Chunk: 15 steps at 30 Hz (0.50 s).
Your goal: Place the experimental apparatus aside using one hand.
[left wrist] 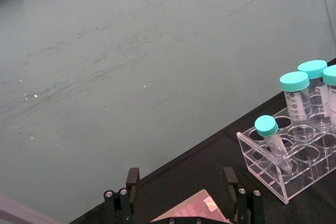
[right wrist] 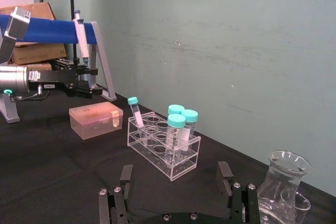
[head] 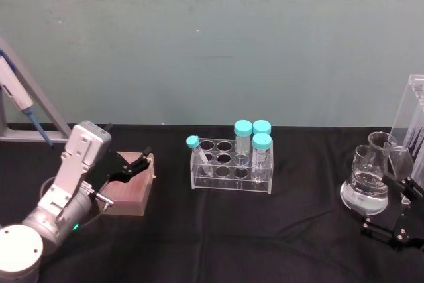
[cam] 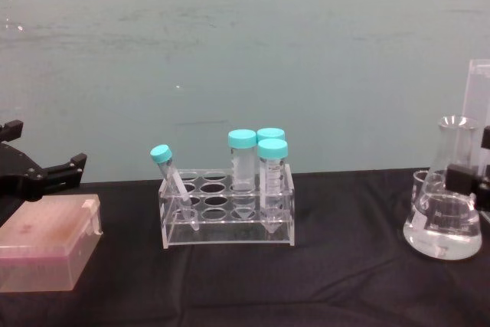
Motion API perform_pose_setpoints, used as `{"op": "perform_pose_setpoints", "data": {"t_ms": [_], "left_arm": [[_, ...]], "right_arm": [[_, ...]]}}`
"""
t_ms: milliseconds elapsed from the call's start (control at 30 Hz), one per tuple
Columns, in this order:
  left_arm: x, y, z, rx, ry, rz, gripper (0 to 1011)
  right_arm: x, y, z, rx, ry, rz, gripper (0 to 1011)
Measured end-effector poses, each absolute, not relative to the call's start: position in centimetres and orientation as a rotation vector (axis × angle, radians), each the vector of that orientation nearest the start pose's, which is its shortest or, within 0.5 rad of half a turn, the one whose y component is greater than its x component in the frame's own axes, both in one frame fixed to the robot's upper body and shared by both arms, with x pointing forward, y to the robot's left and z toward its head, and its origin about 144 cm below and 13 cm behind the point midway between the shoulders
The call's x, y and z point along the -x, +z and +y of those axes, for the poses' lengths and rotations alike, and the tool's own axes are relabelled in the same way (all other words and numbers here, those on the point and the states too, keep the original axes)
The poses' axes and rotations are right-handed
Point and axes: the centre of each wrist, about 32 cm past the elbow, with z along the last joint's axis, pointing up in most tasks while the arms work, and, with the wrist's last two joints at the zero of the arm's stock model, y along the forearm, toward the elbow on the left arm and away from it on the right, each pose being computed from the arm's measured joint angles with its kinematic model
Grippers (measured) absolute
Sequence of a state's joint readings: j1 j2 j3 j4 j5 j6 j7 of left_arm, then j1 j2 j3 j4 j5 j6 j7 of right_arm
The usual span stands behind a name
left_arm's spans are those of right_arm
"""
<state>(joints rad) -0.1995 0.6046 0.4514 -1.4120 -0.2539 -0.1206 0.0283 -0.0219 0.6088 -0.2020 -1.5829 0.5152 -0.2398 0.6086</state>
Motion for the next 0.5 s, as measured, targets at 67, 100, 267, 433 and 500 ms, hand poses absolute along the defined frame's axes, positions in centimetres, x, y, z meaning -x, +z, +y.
{"op": "perform_pose_setpoints", "data": {"t_ms": [67, 100, 267, 433, 500], "left_arm": [[-48.86, 113.98, 30.97, -0.304, 1.248, -0.285, 1000], [-48.86, 113.98, 30.97, -0.304, 1.248, -0.285, 1000], [-48.86, 113.98, 30.97, -0.304, 1.248, -0.285, 1000], [-48.86, 113.98, 30.97, -0.304, 1.248, -0.285, 1000], [-48.86, 113.98, 30.97, -0.304, 1.248, -0.285, 1000]], "right_arm": [[-44.66, 115.68, -34.20, 0.005, -0.772, -0.141, 1003], [-44.66, 115.68, -34.20, 0.005, -0.772, -0.141, 1003], [-44.66, 115.68, -34.19, 0.006, -0.772, -0.140, 1003], [-44.68, 115.68, -34.19, 0.006, -0.772, -0.140, 1003], [-44.68, 115.68, -34.19, 0.006, -0.772, -0.140, 1003]]}}
